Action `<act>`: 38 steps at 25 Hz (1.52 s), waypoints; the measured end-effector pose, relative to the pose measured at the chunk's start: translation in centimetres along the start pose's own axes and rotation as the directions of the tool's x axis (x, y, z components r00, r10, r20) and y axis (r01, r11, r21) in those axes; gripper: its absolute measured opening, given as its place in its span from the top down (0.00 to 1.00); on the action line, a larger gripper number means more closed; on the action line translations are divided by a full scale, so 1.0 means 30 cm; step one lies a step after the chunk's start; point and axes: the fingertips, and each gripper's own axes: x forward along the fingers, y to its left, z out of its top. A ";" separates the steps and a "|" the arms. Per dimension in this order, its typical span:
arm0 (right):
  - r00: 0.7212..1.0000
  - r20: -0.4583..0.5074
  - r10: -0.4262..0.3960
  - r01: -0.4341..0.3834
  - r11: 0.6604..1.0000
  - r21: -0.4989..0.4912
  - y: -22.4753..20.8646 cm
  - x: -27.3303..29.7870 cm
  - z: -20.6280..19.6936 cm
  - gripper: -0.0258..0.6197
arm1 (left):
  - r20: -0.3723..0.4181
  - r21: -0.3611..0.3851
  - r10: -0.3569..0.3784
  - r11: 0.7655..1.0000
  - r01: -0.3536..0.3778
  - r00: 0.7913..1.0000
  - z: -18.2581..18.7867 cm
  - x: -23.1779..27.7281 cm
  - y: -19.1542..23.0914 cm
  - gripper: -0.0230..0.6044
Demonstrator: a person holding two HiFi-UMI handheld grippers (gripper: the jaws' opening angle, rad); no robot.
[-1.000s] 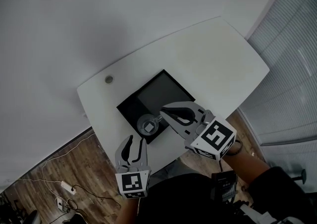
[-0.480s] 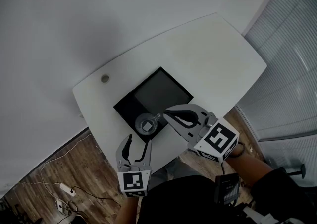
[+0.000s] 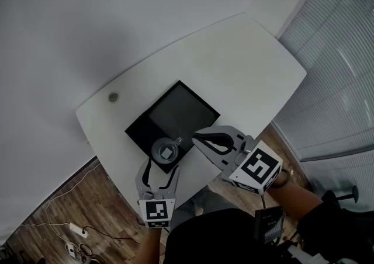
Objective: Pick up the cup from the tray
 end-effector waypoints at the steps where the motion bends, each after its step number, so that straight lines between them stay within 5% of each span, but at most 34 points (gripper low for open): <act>1: 1.000 -0.006 -0.004 0.004 1.000 0.001 -0.002 -0.004 -0.008 0.95 | -0.001 0.007 -0.003 1.000 0.003 1.000 -0.012 0.012 -0.001 0.40; 38: 0.998 -0.046 -0.045 0.046 0.999 0.012 -0.037 -0.029 -0.069 0.95 | -0.004 0.132 -0.098 0.986 0.098 0.995 -0.035 0.239 0.015 0.31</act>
